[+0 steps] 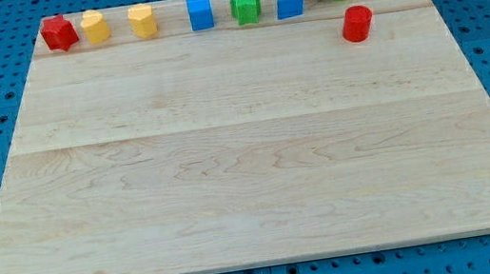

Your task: Move the blue triangle below the green star

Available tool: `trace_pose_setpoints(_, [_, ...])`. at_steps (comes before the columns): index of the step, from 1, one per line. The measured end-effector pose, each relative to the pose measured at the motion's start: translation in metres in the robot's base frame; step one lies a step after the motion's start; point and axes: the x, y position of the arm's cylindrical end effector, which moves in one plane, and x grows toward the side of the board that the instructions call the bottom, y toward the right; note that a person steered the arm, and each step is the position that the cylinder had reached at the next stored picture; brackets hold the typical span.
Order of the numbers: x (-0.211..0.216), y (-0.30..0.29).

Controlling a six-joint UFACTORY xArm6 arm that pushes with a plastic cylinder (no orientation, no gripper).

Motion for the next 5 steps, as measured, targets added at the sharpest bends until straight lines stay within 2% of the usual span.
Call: trace_pose_setpoints(5, [0.022, -0.087])
